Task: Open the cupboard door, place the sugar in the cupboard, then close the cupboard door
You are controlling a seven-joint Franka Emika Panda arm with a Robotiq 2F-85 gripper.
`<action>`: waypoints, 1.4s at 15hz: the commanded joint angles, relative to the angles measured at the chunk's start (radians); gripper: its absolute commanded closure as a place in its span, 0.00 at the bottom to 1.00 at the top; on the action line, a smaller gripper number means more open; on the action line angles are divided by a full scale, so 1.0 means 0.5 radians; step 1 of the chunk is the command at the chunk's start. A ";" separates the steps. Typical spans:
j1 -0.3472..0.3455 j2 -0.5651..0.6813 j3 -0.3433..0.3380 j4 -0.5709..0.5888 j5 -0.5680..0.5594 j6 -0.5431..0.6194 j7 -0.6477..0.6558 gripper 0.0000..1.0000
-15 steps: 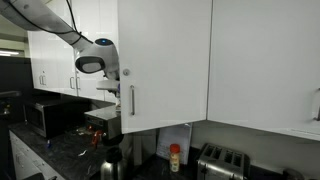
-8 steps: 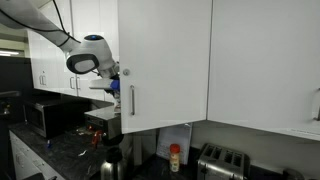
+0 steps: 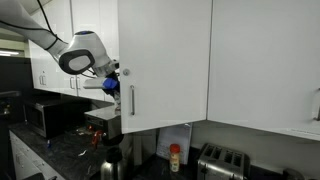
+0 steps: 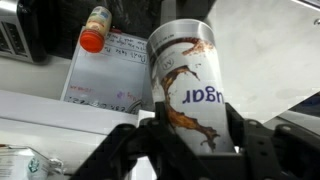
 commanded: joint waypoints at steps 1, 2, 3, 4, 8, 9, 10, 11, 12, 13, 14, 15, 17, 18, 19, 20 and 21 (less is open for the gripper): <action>-0.071 -0.114 -0.039 -0.076 -0.224 0.050 0.208 0.68; -0.091 -0.125 -0.047 -0.079 -0.285 0.057 0.272 0.68; -0.105 -0.136 -0.057 -0.081 -0.339 0.057 0.328 0.68; -0.120 -0.137 -0.063 -0.079 -0.389 0.064 0.378 0.68; -0.161 -0.134 -0.065 -0.062 -0.528 0.063 0.515 0.68; -0.163 -0.126 -0.063 -0.057 -0.552 0.058 0.538 0.68; -0.169 -0.121 -0.057 -0.054 -0.575 0.056 0.560 0.68; -0.171 -0.118 -0.055 -0.052 -0.594 0.056 0.576 0.68; -0.172 -0.108 -0.053 -0.044 -0.613 0.057 0.592 0.68; -0.171 -0.102 -0.054 -0.040 -0.626 0.056 0.602 0.68; -0.164 -0.092 -0.057 -0.034 -0.634 0.056 0.607 0.68; -0.152 -0.082 -0.062 -0.031 -0.634 0.059 0.605 0.68; -0.124 -0.057 -0.067 -0.025 -0.619 0.074 0.603 0.68; -0.114 -0.044 -0.063 -0.022 -0.612 0.082 0.608 0.68; -0.102 -0.031 -0.059 -0.017 -0.605 0.089 0.612 0.68; -0.098 -0.022 -0.053 -0.014 -0.605 0.094 0.617 0.68; -0.099 -0.012 -0.041 -0.012 -0.608 0.109 0.631 0.68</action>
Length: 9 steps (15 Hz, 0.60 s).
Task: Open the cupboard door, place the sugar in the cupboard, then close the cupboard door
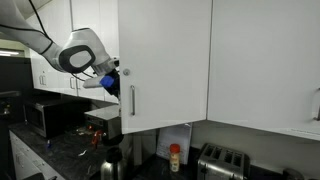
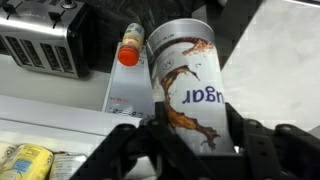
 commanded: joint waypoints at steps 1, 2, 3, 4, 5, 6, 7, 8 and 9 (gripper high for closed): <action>0.017 0.069 0.027 0.046 -0.022 0.099 0.069 0.68; 0.011 0.080 0.041 0.050 -0.027 0.115 0.090 0.68; -0.006 0.098 0.062 0.056 -0.038 0.145 0.126 0.68; -0.016 0.114 0.076 0.061 -0.044 0.173 0.153 0.68; -0.031 0.134 0.095 0.070 -0.054 0.200 0.184 0.68; -0.045 0.154 0.113 0.081 -0.065 0.224 0.215 0.68; -0.058 0.173 0.131 0.091 -0.077 0.246 0.244 0.68; -0.077 0.199 0.149 0.107 -0.097 0.265 0.274 0.68; -0.096 0.219 0.168 0.123 -0.117 0.281 0.306 0.68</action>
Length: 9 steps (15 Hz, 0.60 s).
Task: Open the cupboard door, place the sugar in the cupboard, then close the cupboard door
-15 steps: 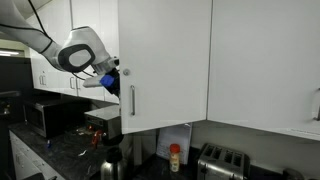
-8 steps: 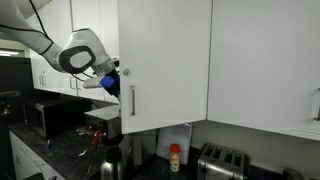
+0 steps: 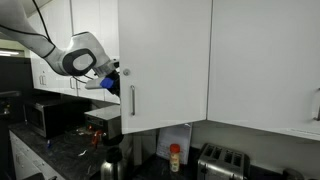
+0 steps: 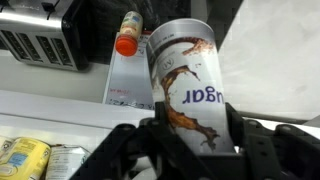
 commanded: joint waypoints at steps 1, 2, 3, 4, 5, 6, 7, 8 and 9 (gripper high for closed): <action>-0.115 0.119 0.095 0.111 -0.105 0.102 0.128 0.68; -0.149 0.141 0.121 0.131 -0.135 0.113 0.167 0.68; -0.178 0.165 0.140 0.156 -0.165 0.120 0.196 0.68; -0.213 0.189 0.165 0.182 -0.197 0.125 0.232 0.68; -0.246 0.209 0.187 0.209 -0.229 0.125 0.265 0.68; -0.281 0.229 0.208 0.232 -0.264 0.131 0.298 0.68; -0.314 0.248 0.231 0.257 -0.296 0.131 0.333 0.68; -0.342 0.262 0.248 0.279 -0.324 0.133 0.361 0.68; -0.375 0.273 0.269 0.300 -0.358 0.131 0.394 0.68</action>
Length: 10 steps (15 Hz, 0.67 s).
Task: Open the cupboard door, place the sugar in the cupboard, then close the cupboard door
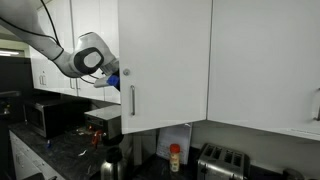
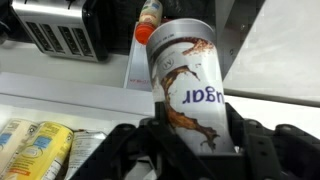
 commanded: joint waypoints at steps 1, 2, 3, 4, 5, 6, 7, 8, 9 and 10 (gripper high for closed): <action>-0.152 0.089 0.103 0.137 -0.135 0.044 0.126 0.68; -0.190 0.098 0.130 0.157 -0.168 0.046 0.164 0.68; -0.210 0.103 0.143 0.174 -0.187 0.044 0.193 0.68; -0.230 0.108 0.156 0.187 -0.207 0.046 0.219 0.68; -0.254 0.112 0.173 0.201 -0.230 0.045 0.248 0.68; -0.274 0.115 0.187 0.214 -0.249 0.046 0.274 0.68; -0.288 0.117 0.196 0.227 -0.263 0.044 0.297 0.68; -0.305 0.120 0.204 0.240 -0.277 0.044 0.321 0.68; -0.318 0.123 0.210 0.254 -0.287 0.042 0.340 0.68; -0.330 0.126 0.217 0.264 -0.296 0.043 0.357 0.68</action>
